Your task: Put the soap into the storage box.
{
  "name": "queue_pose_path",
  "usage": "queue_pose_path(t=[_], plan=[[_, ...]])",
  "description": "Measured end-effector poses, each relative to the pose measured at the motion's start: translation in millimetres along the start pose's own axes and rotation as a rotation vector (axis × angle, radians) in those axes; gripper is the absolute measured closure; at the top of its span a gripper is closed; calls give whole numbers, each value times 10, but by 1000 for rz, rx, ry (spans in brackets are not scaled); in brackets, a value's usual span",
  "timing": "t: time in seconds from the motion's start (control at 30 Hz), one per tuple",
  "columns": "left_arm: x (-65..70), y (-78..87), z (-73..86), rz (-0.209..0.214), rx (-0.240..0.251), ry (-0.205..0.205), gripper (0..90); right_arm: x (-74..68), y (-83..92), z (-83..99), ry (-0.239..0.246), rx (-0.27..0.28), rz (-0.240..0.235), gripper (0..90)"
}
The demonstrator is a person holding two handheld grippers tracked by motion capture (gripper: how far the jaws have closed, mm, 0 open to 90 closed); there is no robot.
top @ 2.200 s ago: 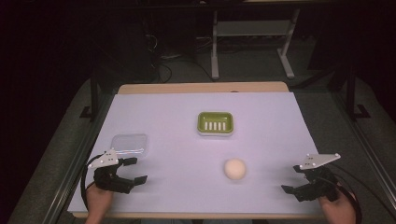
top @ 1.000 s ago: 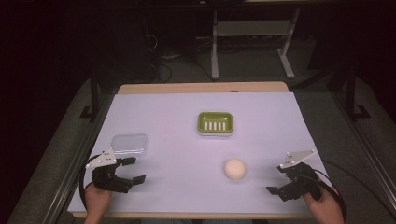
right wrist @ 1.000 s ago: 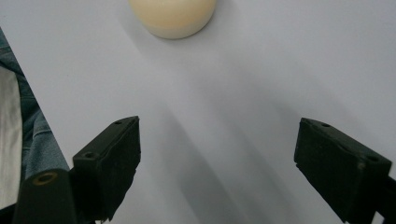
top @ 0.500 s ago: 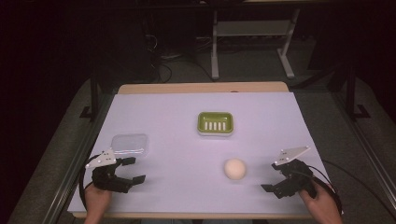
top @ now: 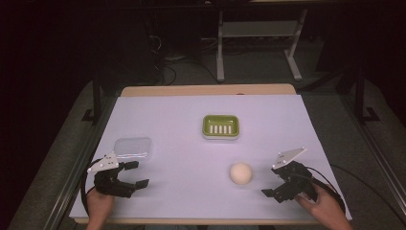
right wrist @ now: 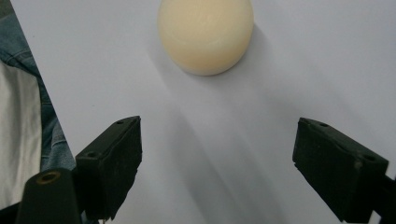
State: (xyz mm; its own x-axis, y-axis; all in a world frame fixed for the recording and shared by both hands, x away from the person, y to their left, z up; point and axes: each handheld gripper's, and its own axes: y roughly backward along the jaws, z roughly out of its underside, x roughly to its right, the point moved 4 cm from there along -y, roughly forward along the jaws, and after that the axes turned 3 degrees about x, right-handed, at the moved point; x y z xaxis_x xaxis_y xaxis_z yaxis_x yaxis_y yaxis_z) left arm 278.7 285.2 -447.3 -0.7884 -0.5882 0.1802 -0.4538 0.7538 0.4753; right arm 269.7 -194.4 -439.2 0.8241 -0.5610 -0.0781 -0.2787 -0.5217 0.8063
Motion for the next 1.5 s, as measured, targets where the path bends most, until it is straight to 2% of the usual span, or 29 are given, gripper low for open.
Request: queue_pose_path(t=[0.27, 0.3, 0.53, 0.6, 0.7, 1.0, 1.5], plan=[[-3, 2, 2, 1, -3, -1, 129, 1, -56, -149, 25, -1, -20, 151], [-3, 2, 2, 1, -3, -1, 129, -6, -88, -191, 41, -6, -27, 151], [-7, 9, 5, -1, -6, -3, 129, -2, -129, -297, 64, -25, -33, 151], [-8, 11, 3, -1, -4, -4, 129, 11, -148, -354, 91, -31, -41, 151], [-7, 12, 1, -1, -3, -3, 129, 10, -156, -391, 93, -34, -44, 151], [-16, 25, -2, 0, 0, -8, 129, -18, -280, -592, 145, -57, -56, 150], [-17, 23, -4, -1, 2, -2, 129, -21, -470, -703, 161, -126, -75, 152]])
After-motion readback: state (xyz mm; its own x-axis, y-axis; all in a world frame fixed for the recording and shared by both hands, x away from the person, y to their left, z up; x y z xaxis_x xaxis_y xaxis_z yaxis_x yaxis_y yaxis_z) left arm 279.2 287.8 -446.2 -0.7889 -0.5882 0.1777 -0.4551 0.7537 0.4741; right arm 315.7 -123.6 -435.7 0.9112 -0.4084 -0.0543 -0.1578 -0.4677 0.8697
